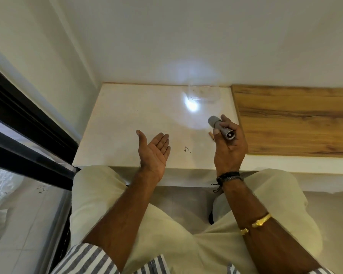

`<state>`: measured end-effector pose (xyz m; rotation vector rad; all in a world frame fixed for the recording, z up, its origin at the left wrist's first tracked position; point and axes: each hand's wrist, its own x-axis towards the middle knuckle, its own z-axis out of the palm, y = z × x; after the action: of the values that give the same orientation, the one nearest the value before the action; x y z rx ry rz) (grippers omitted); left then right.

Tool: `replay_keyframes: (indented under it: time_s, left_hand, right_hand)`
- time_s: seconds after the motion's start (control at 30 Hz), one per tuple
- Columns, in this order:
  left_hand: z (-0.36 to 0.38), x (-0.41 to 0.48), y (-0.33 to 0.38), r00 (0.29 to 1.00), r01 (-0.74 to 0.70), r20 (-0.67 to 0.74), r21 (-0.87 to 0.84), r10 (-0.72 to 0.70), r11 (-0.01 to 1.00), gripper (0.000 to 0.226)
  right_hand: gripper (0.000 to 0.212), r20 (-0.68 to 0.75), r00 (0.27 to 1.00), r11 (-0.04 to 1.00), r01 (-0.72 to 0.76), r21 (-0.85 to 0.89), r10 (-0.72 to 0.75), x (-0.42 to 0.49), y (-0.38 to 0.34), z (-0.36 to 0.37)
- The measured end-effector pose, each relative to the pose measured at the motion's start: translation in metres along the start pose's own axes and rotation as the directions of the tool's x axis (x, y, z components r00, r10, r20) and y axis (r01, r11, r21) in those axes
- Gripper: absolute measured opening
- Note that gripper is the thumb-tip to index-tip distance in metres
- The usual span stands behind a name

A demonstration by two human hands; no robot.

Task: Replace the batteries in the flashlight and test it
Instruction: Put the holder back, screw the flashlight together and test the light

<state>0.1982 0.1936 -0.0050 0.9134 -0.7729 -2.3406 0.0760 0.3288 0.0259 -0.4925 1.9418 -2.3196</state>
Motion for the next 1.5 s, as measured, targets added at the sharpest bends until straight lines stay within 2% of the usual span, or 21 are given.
replay_keyframes:
  time_s: [0.13,0.27,0.33,0.47,0.63,0.8,0.87,1.13,1.5]
  left_hand:
    - [-0.001,0.0,0.0,1.0,0.007,0.007,-0.006,-0.007,1.0,0.099]
    - [-0.003,0.001,0.0,1.0,0.021,0.017,-0.003,-0.021,1.0,0.103]
    - [-0.002,0.001,0.0,0.999,0.032,0.028,-0.002,-0.032,0.999,0.104]
    - [0.001,0.001,-0.001,0.995,0.074,0.065,-0.021,-0.072,0.997,0.105]
    - [0.003,-0.001,-0.004,0.985,0.142,0.102,-0.054,-0.136,0.988,0.108]
    - [0.001,-0.001,-0.006,0.977,0.163,0.136,0.007,-0.163,0.987,0.111]
    - [0.001,-0.001,-0.006,0.976,0.166,0.143,0.009,-0.166,0.986,0.111]
    - [0.0,0.002,-0.008,0.976,0.172,0.132,0.004,-0.171,0.985,0.107]
    - [-0.003,0.004,-0.009,0.982,0.138,0.128,0.003,-0.138,0.99,0.106]
  right_hand:
    - [0.025,0.036,0.987,0.968,-0.158,0.195,0.154,0.004,0.001,0.0]
    - [0.012,0.101,0.907,0.798,-0.409,0.443,0.409,0.005,0.006,-0.002]
    - [0.01,0.127,0.867,0.703,-0.469,0.534,0.482,0.007,0.01,-0.005]
    - [0.016,0.158,0.823,0.559,-0.498,0.663,0.546,0.012,0.014,-0.008]
    - [0.014,0.19,0.776,0.445,-0.523,0.727,0.601,0.012,0.016,-0.005]
    - [0.033,0.311,0.752,0.297,-0.552,0.779,0.581,0.01,0.01,-0.009]
    - [0.032,0.352,0.752,0.247,-0.555,0.795,0.557,0.009,0.008,-0.011]
    - [0.019,0.351,0.748,0.244,-0.557,0.794,0.564,0.005,0.003,-0.009]
    - [0.016,0.32,0.74,0.266,-0.554,0.789,0.591,0.005,0.005,-0.007]
